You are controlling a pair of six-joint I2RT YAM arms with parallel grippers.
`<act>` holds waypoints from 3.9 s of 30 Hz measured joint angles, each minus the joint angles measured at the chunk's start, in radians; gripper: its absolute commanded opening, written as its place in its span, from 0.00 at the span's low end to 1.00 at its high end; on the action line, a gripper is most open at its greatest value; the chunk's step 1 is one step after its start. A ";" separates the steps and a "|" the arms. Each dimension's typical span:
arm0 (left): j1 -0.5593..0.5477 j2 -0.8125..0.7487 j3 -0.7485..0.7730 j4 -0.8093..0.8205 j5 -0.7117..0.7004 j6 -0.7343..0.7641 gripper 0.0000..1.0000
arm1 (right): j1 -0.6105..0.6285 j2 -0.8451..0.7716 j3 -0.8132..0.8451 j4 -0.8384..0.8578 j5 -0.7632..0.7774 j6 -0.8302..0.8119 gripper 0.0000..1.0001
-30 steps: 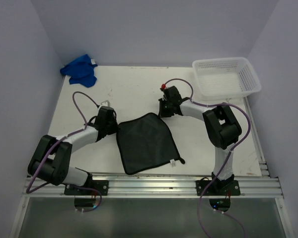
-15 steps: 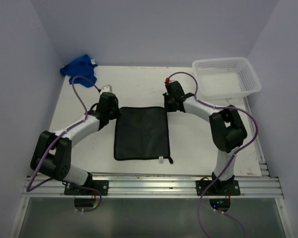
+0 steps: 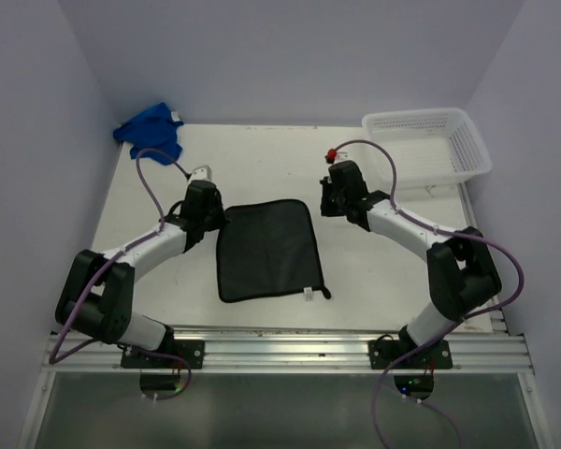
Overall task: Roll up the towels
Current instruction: Fold the towel
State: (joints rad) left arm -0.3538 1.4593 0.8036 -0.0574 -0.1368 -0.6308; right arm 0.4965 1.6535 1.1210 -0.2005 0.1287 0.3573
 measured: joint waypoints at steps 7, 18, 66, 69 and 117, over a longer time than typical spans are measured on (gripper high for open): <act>0.000 -0.057 -0.115 0.073 0.012 0.000 0.00 | 0.000 -0.095 -0.145 0.033 -0.046 0.020 0.05; 0.000 -0.131 -0.202 0.176 0.040 0.020 0.00 | 0.000 0.079 0.027 0.021 -0.076 0.044 0.45; 0.000 -0.117 -0.213 0.203 0.044 0.093 0.00 | 0.000 0.458 0.314 0.049 -0.168 -0.016 0.00; 0.000 -0.112 -0.206 0.199 0.044 0.093 0.00 | 0.001 0.458 0.315 0.047 -0.166 -0.018 0.00; -0.001 -0.467 -0.475 0.252 0.142 0.003 0.00 | 0.029 -0.442 -0.424 0.104 -0.260 0.066 0.00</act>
State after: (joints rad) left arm -0.3546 0.9924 0.3290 0.1944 0.0051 -0.6273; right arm 0.5259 1.2114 0.6971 -0.0963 -0.1314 0.4229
